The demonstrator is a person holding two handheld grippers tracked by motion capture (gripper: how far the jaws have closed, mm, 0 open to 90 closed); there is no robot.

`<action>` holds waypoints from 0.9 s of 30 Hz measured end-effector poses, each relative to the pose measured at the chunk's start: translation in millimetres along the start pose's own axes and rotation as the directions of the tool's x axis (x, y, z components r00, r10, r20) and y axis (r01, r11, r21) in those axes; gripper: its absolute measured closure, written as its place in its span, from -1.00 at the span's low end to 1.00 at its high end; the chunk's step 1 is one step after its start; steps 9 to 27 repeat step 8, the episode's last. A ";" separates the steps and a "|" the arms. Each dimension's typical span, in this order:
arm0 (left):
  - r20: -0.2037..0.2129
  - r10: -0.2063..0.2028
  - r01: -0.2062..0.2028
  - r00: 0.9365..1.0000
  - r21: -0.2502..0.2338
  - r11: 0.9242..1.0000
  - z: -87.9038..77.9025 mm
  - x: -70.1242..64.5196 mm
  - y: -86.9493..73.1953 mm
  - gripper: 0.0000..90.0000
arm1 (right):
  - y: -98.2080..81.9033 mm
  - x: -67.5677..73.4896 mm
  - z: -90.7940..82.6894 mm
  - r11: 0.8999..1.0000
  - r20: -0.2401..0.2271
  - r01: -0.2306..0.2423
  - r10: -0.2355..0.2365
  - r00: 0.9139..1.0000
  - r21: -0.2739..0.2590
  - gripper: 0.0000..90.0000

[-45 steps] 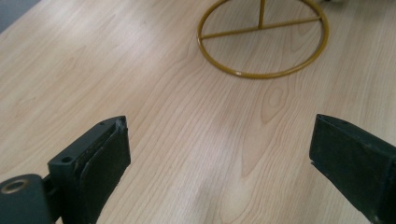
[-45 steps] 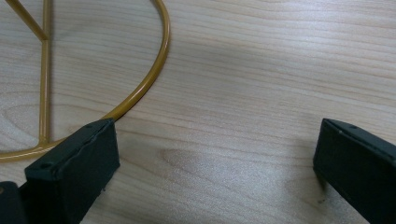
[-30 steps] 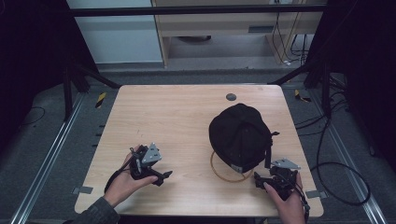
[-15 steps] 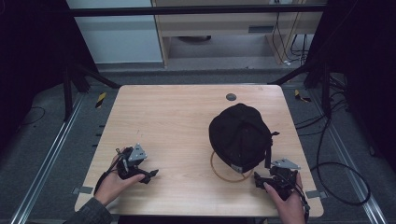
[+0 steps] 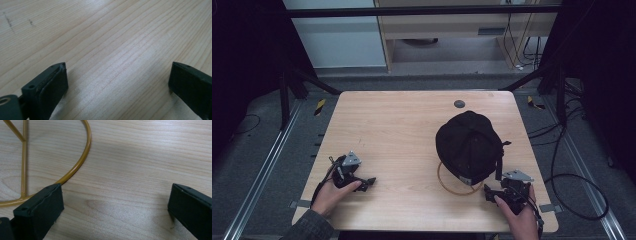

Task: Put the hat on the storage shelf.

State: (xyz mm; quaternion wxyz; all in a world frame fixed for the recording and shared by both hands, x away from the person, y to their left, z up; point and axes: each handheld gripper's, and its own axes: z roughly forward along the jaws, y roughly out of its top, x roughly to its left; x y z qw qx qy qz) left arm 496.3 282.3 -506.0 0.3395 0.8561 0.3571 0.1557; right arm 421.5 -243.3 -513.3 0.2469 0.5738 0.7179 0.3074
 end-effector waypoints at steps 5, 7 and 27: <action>0.027 0.021 -0.020 0.999 -0.023 1.000 -1.3 3.4 -4.2 -1.00 | 0.0 0.2 0.1 1.000 0.001 -0.002 0.002 1.000 0.000 -0.99; 0.031 0.029 -0.029 0.999 -0.023 0.999 -1.6 4.7 -4.5 -1.00 | 0.0 0.3 0.1 1.000 0.000 -0.003 0.003 1.000 0.000 -0.99; 0.031 0.028 -0.028 0.999 -0.022 0.999 -1.8 5.1 -4.7 -1.00 | 0.0 0.1 0.1 1.000 0.001 0.000 0.000 1.000 0.000 -0.99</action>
